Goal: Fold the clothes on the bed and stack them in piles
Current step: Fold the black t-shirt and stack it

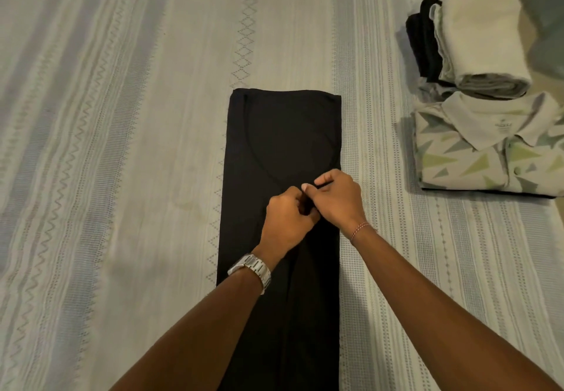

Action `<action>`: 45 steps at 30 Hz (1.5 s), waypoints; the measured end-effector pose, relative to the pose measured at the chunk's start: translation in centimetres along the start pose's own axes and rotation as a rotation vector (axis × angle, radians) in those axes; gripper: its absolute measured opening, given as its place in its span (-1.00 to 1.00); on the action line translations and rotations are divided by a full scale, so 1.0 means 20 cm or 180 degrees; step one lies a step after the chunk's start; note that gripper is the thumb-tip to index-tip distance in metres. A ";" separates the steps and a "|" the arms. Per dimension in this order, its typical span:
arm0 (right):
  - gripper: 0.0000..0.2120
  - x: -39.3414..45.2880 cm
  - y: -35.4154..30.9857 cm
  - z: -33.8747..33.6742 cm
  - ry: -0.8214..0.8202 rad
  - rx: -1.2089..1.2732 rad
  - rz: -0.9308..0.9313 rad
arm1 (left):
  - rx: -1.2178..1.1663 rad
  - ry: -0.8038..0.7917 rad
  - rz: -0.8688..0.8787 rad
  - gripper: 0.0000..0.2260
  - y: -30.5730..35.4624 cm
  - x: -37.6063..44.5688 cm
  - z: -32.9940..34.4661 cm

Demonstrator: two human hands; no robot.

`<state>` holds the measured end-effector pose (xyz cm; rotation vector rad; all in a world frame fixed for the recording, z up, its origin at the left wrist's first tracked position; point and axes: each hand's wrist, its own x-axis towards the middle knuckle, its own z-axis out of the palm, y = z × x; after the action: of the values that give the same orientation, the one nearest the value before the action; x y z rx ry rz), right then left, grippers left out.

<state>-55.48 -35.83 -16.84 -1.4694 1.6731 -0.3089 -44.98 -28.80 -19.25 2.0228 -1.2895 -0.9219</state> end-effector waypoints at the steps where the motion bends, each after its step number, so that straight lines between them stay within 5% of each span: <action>1: -0.83 -0.01 -0.03 0.01 -0.0041 -0.0017 -0.0074 | -0.0146 -0.0021 -0.0082 -0.80 -0.01 0.01 -0.02; 8: -0.90 -0.02 -0.06 0.07 0.0172 -0.0294 -0.0350 | -0.1018 -0.0174 -0.0973 -0.95 -0.07 0.04 -0.14; 13: -0.47 0.04 0.11 -0.02 -0.0518 -0.1434 -0.1090 | -0.0461 -0.0381 -0.0704 -0.77 -0.09 0.04 -0.09; 17: -0.60 0.08 0.12 -0.03 -0.0862 -0.2011 -0.1690 | 0.0124 -0.0235 -0.0610 -0.65 -0.07 0.04 -0.03; 25: -0.84 0.14 0.09 -0.07 -0.0963 -0.1687 -0.1864 | -0.0293 -0.0089 -0.0940 -0.83 -0.06 0.03 -0.03; 38: -0.93 0.17 -0.09 -0.04 -0.1312 -0.1212 -0.1846 | -0.1223 -0.0298 -0.1519 -0.87 -0.08 0.02 -0.20; 45: -0.90 0.17 -0.13 0.09 -0.1208 -0.1393 -0.2034 | -0.1017 -0.1279 -0.1900 -0.77 -0.11 0.01 -0.26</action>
<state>-52.25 -38.95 -17.63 -2.2192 0.9678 0.0112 -39.61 -27.58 -17.73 2.0480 -0.6392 -1.7557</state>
